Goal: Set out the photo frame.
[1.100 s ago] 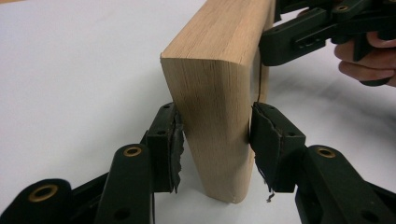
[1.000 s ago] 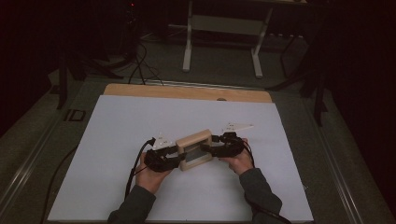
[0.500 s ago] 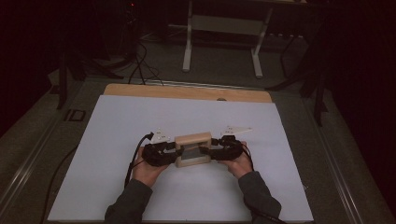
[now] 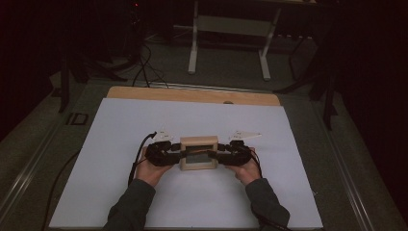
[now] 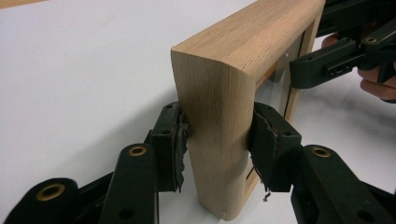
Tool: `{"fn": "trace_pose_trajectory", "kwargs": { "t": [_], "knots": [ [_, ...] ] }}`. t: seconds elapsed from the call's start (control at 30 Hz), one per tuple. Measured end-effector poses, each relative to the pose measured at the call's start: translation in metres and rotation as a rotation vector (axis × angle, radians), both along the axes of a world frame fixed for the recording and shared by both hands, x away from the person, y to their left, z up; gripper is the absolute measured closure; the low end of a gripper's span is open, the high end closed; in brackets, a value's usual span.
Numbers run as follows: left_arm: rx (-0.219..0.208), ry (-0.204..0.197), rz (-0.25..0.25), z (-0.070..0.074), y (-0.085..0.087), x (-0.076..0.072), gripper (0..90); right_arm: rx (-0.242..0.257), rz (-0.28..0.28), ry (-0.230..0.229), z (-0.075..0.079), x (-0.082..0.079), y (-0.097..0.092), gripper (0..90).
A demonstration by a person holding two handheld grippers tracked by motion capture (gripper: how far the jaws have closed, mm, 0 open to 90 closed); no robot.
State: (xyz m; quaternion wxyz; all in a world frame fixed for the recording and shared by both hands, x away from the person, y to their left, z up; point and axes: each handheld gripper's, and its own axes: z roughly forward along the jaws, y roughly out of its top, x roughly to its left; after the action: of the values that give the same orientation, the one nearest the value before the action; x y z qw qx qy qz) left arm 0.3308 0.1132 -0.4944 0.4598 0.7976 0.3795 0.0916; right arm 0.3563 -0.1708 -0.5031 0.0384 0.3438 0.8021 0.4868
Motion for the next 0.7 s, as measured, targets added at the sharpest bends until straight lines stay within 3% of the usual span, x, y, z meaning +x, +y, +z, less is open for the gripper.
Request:
{"fn": "trace_pose_trajectory", "kwargs": {
  "t": [0.43,0.7],
  "knots": [
    [-0.039,-0.006,-0.006,-0.004,0.0001,0.0082,53.4,0.0,0.0,0.006,-0.0008,-0.005,-0.0047,56.1],
    [-0.028,0.01,0.022,-0.0016,-0.0025,0.0048,53.1,-0.005,0.0,0.001,-0.0005,-0.0034,-0.0039,55.3]
  ]
}}
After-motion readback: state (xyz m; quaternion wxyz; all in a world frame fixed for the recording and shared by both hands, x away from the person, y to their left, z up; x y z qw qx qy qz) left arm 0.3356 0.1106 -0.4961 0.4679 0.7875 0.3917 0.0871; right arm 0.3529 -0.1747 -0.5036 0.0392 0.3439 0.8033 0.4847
